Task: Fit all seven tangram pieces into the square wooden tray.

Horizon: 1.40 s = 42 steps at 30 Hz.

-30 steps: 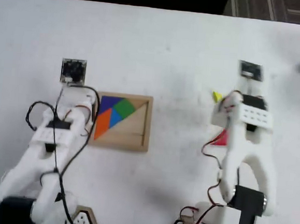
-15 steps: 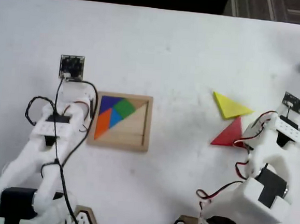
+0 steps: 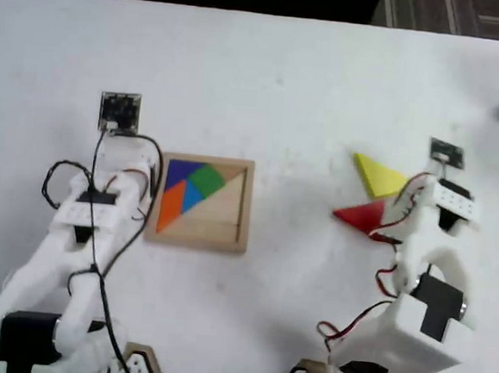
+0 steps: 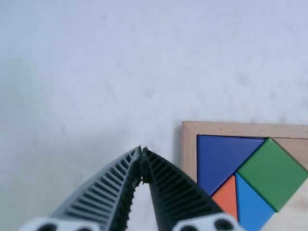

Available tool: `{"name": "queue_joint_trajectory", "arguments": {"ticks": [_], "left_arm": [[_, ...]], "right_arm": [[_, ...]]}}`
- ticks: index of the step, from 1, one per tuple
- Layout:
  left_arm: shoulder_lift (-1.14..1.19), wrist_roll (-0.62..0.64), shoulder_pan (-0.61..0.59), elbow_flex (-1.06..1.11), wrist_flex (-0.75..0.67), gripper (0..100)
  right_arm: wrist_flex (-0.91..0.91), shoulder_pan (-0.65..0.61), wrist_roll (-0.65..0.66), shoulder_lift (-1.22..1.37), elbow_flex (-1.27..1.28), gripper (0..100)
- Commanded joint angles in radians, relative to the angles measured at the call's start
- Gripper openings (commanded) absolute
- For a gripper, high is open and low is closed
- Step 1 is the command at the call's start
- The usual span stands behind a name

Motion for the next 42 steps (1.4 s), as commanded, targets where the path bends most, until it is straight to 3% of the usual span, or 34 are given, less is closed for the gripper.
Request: {"name": "queue_joint_trajectory", "arguments": {"ticks": [1, 12, 20, 24, 28, 42], "left_arm": [[-0.001, 0.0, -0.012, -0.052, 0.003, 2], [0.001, -0.003, -0.012, -0.052, 0.002, 2], [0.001, -0.003, -0.013, -0.052, -0.005, 2], [0.001, -0.003, -0.013, -0.054, -0.005, 2], [0.001, -0.003, -0.013, -0.054, -0.005, 2], [0.001, -0.003, -0.013, -0.052, -0.005, 2]], "right_arm": [[0.067, -0.116, 0.052, -0.062, 0.006, 1.8], [-0.004, -0.364, 0.081, -0.137, 0.058, 1.8], [-0.2, -0.278, 0.135, -0.225, 0.063, 1.8], [-0.329, -0.223, 0.06, -0.156, 0.061, 1.8], [-0.461, -0.197, 0.068, -0.031, 0.049, 1.8], [-0.094, -0.208, 0.126, 0.077, -0.114, 1.8]]}}
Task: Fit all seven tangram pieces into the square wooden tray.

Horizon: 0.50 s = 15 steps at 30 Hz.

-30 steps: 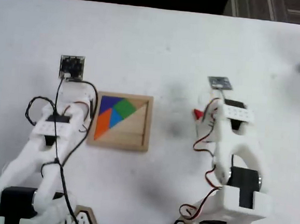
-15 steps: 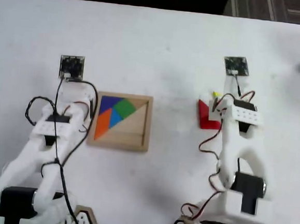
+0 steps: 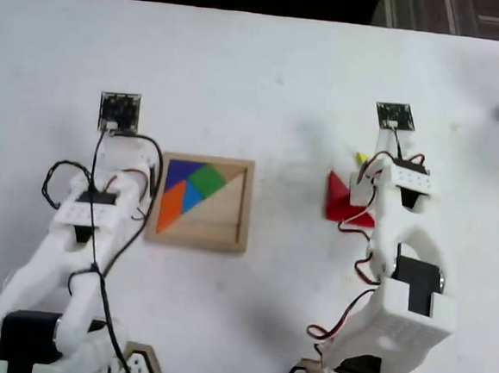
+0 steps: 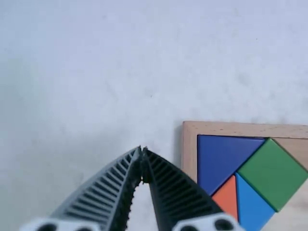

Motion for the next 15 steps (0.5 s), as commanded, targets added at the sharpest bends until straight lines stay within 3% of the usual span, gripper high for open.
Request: {"name": "queue_joint_trajectory", "arguments": {"ticks": [1, 8, 15], "left_arm": [[0.001, -0.003, -0.013, -0.052, -0.005, 2], [0.001, -0.005, -0.013, -0.052, -0.005, 2], [0.002, -0.005, -0.013, -0.054, -0.005, 2]], "right_arm": [[0.143, -0.008, 0.063, -0.008, -0.04, 1.8], [0.254, 0.019, 0.083, -0.048, -0.008, 1.8], [0.116, -0.01, 0.084, -0.278, 0.249, 1.8]]}}
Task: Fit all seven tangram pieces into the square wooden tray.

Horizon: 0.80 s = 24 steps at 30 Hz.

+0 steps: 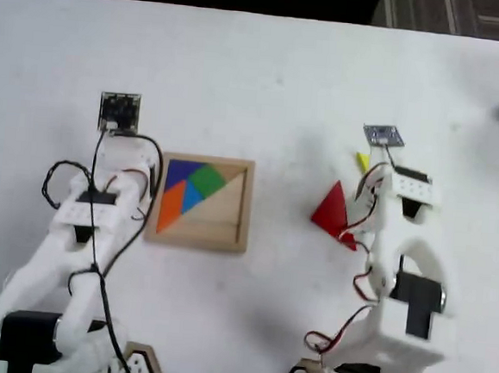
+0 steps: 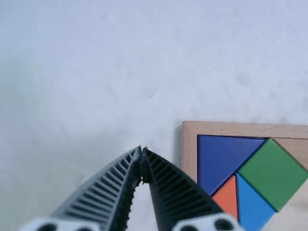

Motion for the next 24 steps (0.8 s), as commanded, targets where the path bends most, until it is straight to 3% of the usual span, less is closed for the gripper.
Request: {"name": "queue_joint_trajectory", "arguments": {"ticks": [1, 4, 8, 12, 17, 24], "left_arm": [[0.002, -0.005, -0.013, -0.054, -0.005, 2], [0.002, -0.005, -0.013, -0.054, -0.005, 2], [0.002, -0.005, -0.013, -0.054, -0.005, 2], [0.002, -0.005, -0.013, -0.054, -0.005, 2], [0.002, -0.005, -0.013, -0.054, -0.005, 2], [0.002, -0.005, -0.013, -0.054, -0.005, 3]], "right_arm": [[-0.107, -0.016, 0.008, -0.199, 0.164, 1.8], [-0.139, -0.016, 0.002, -0.309, 0.239, 1.8], [-0.108, -0.016, -0.147, -0.424, 0.245, 2.2], [-0.05, -0.124, -0.17, -0.478, 0.236, 5.0], [-0.039, -0.275, -0.172, -0.429, 0.23, 16.9], [-0.001, -0.277, -0.255, -0.197, 0.069, 25.8]]}}
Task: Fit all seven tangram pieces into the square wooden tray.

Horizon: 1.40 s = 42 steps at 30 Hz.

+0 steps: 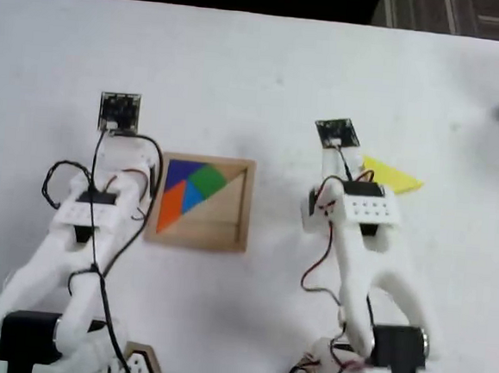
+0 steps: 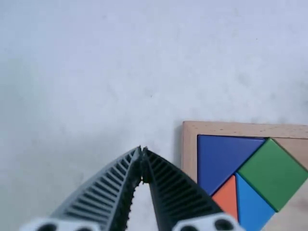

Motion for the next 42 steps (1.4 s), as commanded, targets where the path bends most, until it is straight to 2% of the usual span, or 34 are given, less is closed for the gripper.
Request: {"name": "queue_joint_trajectory", "arguments": {"ticks": [1, 6, 15, 19, 24, 34, 42], "left_arm": [[0.002, -0.005, -0.013, -0.054, -0.003, 4], [0.002, 0.002, -0.013, -0.052, 0.002, 15], [0.002, 0.002, -0.013, -0.052, 0.002, 15], [0.002, 0.002, -0.013, -0.052, 0.002, 15], [0.002, 0.002, -0.012, -0.052, 0.002, 15], [0.002, 0.003, -0.012, -0.052, 0.002, 15], [0.002, 0.003, -0.012, -0.052, 0.002, 15]], "right_arm": [[0.07, -0.004, -0.072, 0.15, -0.17, 27.9], [0.183, 0.002, -0.069, 0.352, -0.364, 32.0], [0.302, -0.005, -0.072, 0.449, -0.508, 31.9], [0.298, -0.012, -0.08, 0.453, -0.508, 31.9], [0.302, -0.019, -0.204, 0.444, -0.532, 31.9], [0.295, -0.041, -0.278, 0.364, -0.509, 31.9], [0.16, -0.015, -0.344, 0.366, -0.399, 31.9]]}}
